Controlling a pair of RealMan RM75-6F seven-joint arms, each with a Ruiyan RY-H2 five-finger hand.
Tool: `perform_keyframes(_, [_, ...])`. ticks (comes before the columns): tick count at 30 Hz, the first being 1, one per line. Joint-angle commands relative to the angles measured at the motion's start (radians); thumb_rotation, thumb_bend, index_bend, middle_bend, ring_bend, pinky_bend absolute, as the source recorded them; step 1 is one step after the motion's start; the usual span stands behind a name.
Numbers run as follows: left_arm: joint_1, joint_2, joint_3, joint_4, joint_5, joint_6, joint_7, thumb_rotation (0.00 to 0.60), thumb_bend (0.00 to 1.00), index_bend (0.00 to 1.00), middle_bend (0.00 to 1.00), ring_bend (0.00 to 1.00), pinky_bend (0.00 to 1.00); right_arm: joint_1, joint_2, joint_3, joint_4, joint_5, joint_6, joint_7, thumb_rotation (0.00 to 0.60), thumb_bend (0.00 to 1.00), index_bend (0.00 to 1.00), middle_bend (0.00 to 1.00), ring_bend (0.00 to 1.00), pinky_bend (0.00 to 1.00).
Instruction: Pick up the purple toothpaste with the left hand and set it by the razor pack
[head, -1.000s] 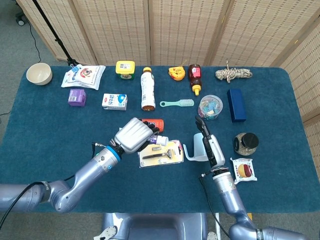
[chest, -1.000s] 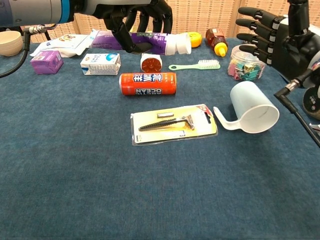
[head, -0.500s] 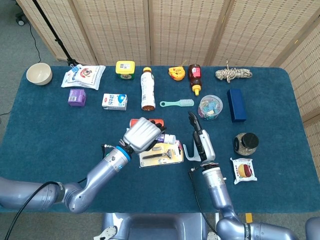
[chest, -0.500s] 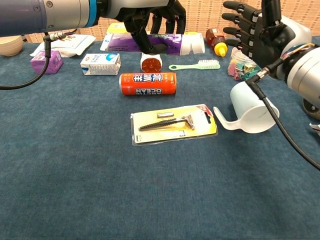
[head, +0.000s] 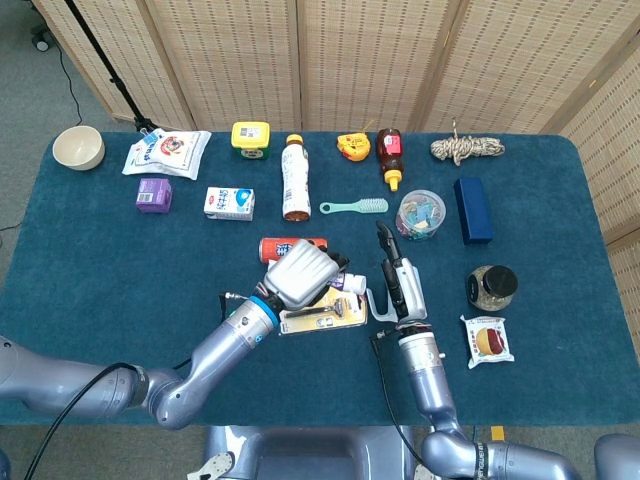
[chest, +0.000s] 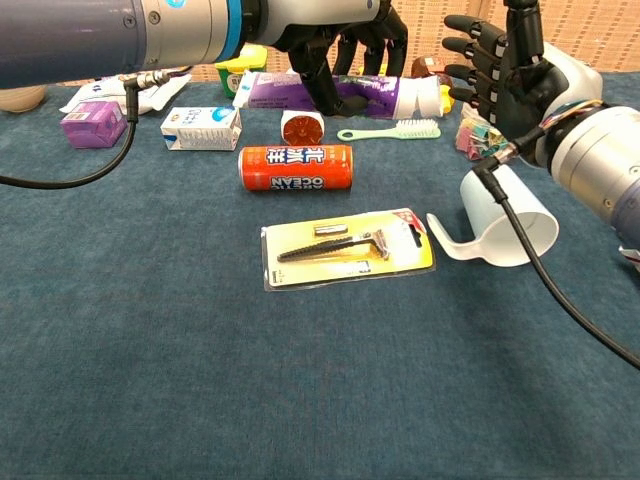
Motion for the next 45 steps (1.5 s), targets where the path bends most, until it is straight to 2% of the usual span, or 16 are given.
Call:
perform_keyframes(1, [-0.007,-0.009,0.001,0.005,-0.008,0.003,0.007,0.6,0.83,0.54,0.46,0.48,0.55,-0.001,-0.002,0.004,0.003,0.0,0.0,-0.002,0.0,0.0,0.0,0.0,0.0,0.0])
perform_keyframes(15, [-0.047,-0.056,-0.014,0.04,-0.069,0.006,0.03,0.6,0.83,0.54,0.46,0.48,0.55,0.003,-0.027,0.034,0.002,0.014,-0.013,0.006,0.0,0.0,0.0,0.0,0.0,0.0])
perform_keyframes(23, [-0.068,-0.068,-0.014,0.045,-0.096,0.008,0.048,0.6,0.83,0.54,0.46,0.48,0.55,-0.012,-0.032,0.066,-0.032,0.04,-0.024,0.063,0.0,0.0,0.0,0.0,0.0,0.0])
perform_keyframes(45, [-0.107,-0.077,-0.018,0.046,-0.146,0.011,0.065,0.6,0.83,0.54,0.46,0.48,0.55,-0.021,-0.069,0.085,-0.041,0.033,-0.027,0.111,0.0,0.0,0.0,0.0,0.0,0.0])
